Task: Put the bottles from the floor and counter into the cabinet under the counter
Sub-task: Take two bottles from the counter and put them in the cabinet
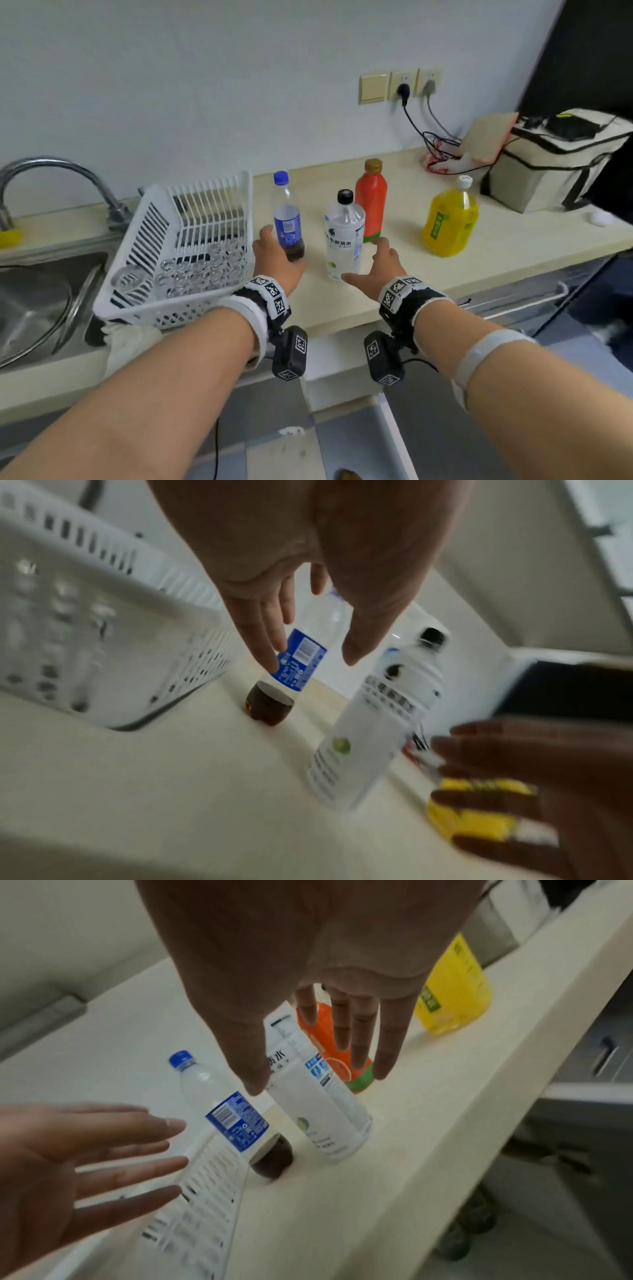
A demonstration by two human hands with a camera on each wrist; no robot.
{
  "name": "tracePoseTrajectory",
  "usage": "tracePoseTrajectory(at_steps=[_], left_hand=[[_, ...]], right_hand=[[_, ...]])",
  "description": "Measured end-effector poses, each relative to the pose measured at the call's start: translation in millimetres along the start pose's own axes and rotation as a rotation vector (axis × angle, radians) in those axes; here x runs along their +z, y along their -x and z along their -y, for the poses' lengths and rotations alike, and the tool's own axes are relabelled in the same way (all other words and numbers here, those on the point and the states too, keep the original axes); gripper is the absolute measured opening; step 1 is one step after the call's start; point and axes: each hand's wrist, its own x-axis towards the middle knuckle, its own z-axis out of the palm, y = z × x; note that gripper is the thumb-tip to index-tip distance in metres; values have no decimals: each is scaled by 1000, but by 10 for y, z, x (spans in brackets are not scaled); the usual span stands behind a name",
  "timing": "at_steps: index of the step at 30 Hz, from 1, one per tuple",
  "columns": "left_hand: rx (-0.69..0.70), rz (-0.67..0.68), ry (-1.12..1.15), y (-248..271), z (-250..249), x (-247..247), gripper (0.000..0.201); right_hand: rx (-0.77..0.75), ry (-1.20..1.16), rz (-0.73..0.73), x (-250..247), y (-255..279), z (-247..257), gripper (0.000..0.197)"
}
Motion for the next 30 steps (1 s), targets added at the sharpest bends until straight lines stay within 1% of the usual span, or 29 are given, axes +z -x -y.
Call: tracePoseTrajectory(at_steps=[3, 5, 7, 9, 10, 12, 13, 17, 21, 23, 26, 28, 30], left_hand=[[-114, -54, 80, -451, -53, 115, 104], [-150, -97, 126, -772, -29, 215, 109], [-155, -110, 190, -992, -3, 265, 111], [-159, -122, 241, -1182, 50, 343, 102], [-155, -128, 254, -1238, 66, 380, 91], [-145, -133, 257, -1294, 86, 446, 70], [-135, -125, 258, -1297, 79, 476, 64], [-73, -77, 255, -1155, 79, 527, 60], [-20, 4, 283, -807, 116, 508, 60], [15, 56, 314, -552, 149, 480, 59], [70, 139, 360, -152, 225, 455, 60], [129, 206, 388, 194, 294, 420, 60], [182, 265, 392, 389, 305, 422, 59]], right_hand=[[-9, -137, 12, 140, -463, 18, 107], [-62, -242, 9, 267, -760, 19, 114], [-101, -291, -6, 351, -912, 10, 112], [-118, -319, -13, 400, -1027, -9, 100], [-122, -327, -15, 410, -1062, -21, 94], [-125, -334, -18, 411, -1103, -34, 90], [-125, -332, -27, 408, -1113, -42, 91], [-95, -312, -56, 369, -992, -51, 96], [-33, -289, -89, 295, -655, -106, 85], [-14, -295, -133, 279, -411, -183, 82], [3, -325, -230, 275, -8, -339, 85], [38, -354, -282, 301, 385, -469, 86], [60, -408, -313, 318, 597, -575, 86]])
